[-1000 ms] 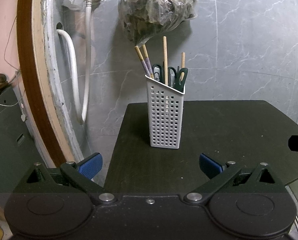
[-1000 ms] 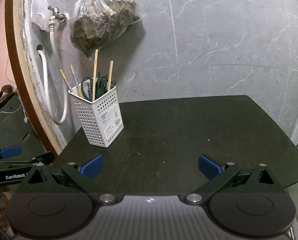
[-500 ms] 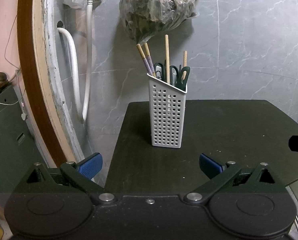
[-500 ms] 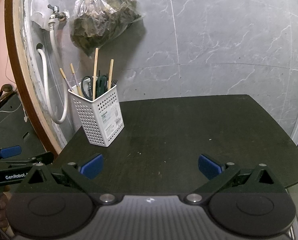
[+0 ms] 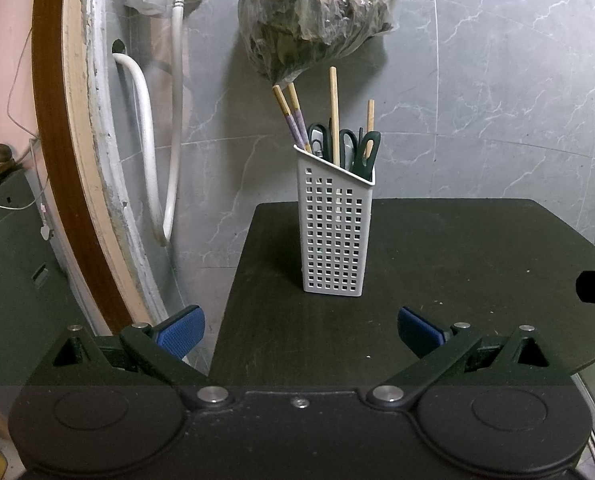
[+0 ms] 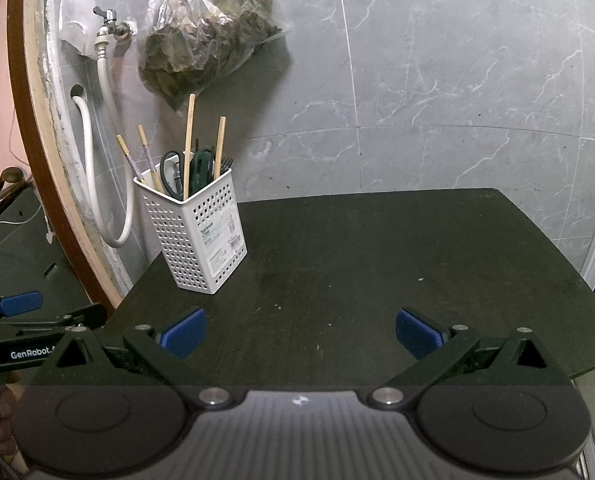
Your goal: Organize utensils
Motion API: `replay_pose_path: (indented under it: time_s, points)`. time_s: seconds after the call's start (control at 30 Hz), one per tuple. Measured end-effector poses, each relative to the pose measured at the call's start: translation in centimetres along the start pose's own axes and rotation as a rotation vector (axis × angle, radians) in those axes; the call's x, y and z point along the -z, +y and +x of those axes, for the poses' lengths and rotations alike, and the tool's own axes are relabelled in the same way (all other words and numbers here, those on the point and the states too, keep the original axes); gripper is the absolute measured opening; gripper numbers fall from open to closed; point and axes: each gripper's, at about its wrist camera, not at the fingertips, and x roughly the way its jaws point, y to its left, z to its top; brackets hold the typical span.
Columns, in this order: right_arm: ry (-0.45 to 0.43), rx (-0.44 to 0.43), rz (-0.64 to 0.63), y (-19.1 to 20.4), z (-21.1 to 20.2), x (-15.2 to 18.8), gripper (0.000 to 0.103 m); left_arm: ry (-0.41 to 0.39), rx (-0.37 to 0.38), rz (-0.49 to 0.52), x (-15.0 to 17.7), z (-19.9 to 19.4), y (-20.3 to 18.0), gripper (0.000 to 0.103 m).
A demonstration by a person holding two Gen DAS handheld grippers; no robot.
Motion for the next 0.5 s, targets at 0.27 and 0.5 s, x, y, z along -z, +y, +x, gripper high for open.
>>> replay_pose_path:
  time_s: [0.27, 0.5]
  points:
    - [0.008, 0.001, -0.001, 0.1, 0.6, 0.0, 0.103, 0.006, 0.004, -0.001, 0.1, 0.4, 0.3, 0.102]
    - [0.018, 0.002, -0.002, 0.3, 1.1, -0.4, 0.103, 0.017, 0.007, -0.004, 0.0, 0.9, 0.4, 0.102]
